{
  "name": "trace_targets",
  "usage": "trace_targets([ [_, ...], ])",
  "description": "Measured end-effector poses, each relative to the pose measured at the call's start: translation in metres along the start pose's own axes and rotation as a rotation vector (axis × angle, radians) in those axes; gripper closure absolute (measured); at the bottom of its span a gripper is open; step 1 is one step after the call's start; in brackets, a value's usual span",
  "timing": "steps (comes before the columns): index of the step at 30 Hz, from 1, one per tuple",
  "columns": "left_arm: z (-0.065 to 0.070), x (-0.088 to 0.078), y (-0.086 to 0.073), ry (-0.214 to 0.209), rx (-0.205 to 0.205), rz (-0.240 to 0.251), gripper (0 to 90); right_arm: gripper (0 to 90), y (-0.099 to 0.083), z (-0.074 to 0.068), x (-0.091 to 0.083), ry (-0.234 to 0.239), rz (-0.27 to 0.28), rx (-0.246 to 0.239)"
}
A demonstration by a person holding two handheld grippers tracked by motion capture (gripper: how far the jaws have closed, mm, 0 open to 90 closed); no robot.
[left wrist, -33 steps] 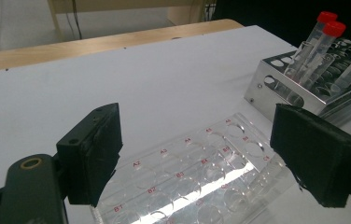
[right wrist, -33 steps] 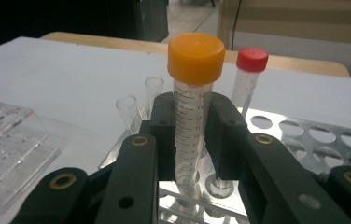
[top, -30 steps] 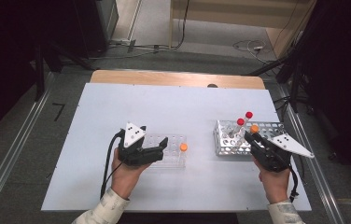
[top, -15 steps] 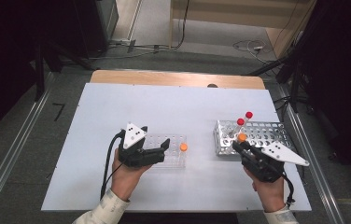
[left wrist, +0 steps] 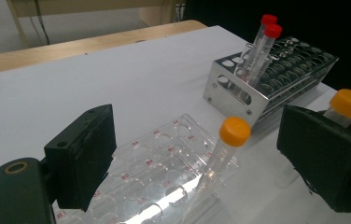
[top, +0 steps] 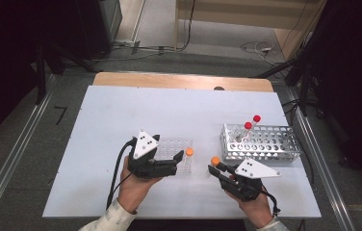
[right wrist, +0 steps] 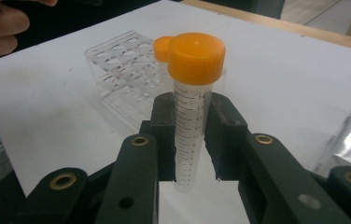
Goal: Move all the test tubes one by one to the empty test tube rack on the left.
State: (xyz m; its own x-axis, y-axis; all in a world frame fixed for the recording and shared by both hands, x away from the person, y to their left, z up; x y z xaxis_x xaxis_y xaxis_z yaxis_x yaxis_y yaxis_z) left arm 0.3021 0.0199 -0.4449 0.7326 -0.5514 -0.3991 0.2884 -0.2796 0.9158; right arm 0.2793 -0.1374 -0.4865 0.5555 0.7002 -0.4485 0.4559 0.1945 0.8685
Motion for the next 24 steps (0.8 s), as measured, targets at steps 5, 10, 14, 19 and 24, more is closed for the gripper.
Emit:
trace_targets([
  [5,0.012,0.0,0.002,-0.036,0.017,0.001,13.1,71.7,-0.003,-0.01,0.009,0.023,-0.016,-0.011],
  [10,0.028,-0.001,0.004,-0.086,0.037,0.005,15.7,71.7,-0.004,-0.02,0.018,0.041,-0.029,-0.031],
  [14,0.044,-0.001,0.004,-0.138,0.076,0.011,26.4,71.7,-0.005,-0.026,0.022,0.055,-0.032,-0.045],
  [19,0.062,0.002,0.002,-0.201,0.114,0.001,37.8,71.7,-0.005,-0.032,0.027,0.064,-0.039,-0.062],
  [24,0.068,0.004,-0.001,-0.211,0.141,-0.005,51.9,71.7,-0.005,-0.038,0.029,0.075,-0.042,-0.076],
])
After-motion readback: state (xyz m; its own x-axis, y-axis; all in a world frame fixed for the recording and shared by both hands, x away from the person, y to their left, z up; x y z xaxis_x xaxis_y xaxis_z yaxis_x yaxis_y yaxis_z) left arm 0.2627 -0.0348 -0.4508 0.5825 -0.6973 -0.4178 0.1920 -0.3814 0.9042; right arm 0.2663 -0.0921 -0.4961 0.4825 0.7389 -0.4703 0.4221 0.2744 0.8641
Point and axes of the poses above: each handheld gripper's, and its own axes: x roughly forward along the jaws, y roughly out of its top, z roughly to its right, the point moved 10 cm from there along x, roughly forward along the jaws, and after that the axes turned 11 degrees about x, right-handed, at the moved point
